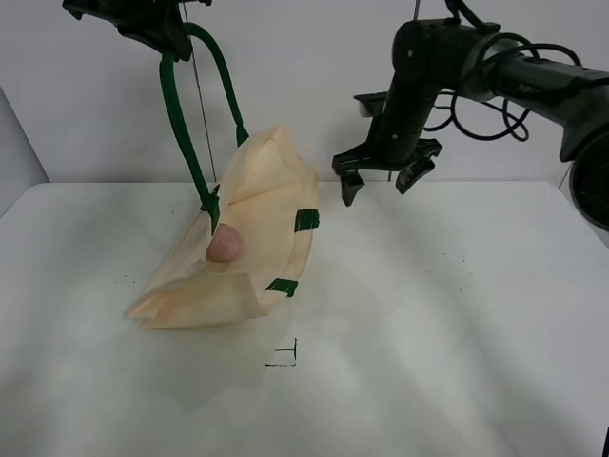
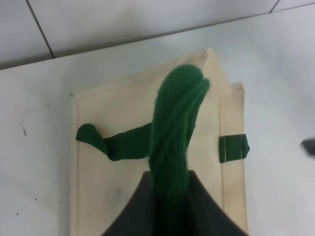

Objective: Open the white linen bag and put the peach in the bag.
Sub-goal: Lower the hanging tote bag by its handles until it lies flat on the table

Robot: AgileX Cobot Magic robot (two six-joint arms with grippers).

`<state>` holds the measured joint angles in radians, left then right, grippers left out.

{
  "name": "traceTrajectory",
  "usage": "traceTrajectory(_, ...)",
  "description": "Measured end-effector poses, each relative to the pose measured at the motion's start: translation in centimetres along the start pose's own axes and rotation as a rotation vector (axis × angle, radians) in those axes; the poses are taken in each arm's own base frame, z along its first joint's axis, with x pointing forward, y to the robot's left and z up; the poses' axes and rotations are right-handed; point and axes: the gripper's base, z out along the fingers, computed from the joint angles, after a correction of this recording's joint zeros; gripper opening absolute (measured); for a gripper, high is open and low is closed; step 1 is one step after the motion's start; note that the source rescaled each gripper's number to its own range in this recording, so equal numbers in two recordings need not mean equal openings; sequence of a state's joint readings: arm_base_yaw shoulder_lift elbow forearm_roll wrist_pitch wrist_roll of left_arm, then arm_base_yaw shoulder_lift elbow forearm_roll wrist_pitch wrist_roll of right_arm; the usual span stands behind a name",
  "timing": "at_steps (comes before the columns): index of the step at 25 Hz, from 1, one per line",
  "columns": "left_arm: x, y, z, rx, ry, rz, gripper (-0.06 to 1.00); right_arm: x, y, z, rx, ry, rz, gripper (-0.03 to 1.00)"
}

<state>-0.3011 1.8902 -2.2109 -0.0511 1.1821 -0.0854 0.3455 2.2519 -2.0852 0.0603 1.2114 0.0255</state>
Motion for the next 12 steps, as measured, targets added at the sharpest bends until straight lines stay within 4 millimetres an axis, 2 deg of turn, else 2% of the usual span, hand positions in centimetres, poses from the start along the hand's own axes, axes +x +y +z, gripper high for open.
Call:
traceTrajectory(4,0.0,0.0,0.0,0.000,0.000,0.000,0.00,0.1,-6.8,-0.5,0.049,-0.009,0.125,1.00)
traceTrajectory(7,0.0,0.0,0.0,0.000,0.000,0.000,0.00,0.6,-11.2,-1.0,0.078,-0.014,0.210,1.00)
traceTrajectory(9,0.0,0.0,0.0,0.000,0.000,0.000,0.00,1.0,-13.0,-1.2,0.089,-0.016,0.247,1.00)
traceTrajectory(12,0.0,0.0,0.0,0.000,0.000,0.000,0.00,1.3,-14.7,-1.4,0.098,-0.018,0.281,1.00)
